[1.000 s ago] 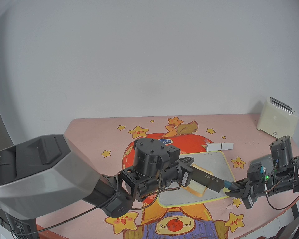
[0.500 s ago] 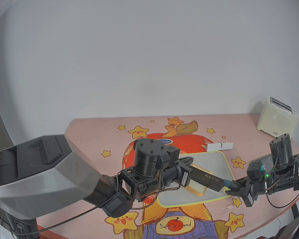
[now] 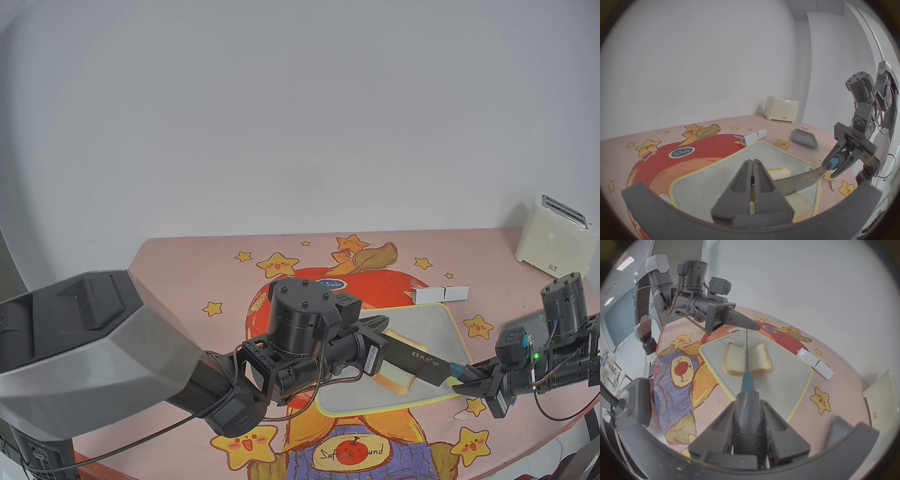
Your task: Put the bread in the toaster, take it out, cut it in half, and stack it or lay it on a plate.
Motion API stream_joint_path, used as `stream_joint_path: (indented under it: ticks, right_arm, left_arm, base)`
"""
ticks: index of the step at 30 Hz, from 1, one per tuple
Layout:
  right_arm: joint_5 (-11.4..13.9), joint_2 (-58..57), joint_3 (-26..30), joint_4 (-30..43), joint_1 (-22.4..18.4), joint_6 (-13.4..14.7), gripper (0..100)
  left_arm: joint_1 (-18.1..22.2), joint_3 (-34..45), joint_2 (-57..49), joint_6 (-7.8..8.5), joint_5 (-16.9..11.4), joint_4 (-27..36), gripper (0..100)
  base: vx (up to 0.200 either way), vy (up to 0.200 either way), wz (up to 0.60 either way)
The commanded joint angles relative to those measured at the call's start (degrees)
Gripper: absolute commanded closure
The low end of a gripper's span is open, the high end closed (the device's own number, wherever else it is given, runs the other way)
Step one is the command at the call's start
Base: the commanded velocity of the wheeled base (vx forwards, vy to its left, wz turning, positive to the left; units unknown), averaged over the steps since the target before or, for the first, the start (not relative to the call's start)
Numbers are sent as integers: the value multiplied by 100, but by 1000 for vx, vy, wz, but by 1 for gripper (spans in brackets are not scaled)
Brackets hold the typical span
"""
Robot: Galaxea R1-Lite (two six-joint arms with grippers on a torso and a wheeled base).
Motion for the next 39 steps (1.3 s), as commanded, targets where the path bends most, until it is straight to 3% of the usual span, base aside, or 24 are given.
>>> stream_joint_path:
  ticks: [1, 12, 25, 32, 39]
  right_arm:
    - [-1, 6, -137, 0, 1, 7, 100]
    - [-27, 50, 161, -17, -8, 7, 100]
    - [-27, 32, -199, -9, -8, 7, 100]
    - [-27, 50, 153, -26, -8, 16, 100]
    - [-27, 15, 144, -44, -8, 25, 100]
  left_arm:
    - [-1, 47, 43, -2, 2, -7, 100]
    - [8, -14, -45, -2, 2, -7, 100]
    - [69, 82, 26, -10, 2, -16, 100]
    - [60, 74, 17, -10, 2, -60, 100]
    - [60, 56, 17, -2, 2, -227, 100]
  base:
    - [0, 0, 0]
    - [0, 0, 0]
    - [0, 0, 0]
    - [0, 0, 0]
    - [0, 0, 0]
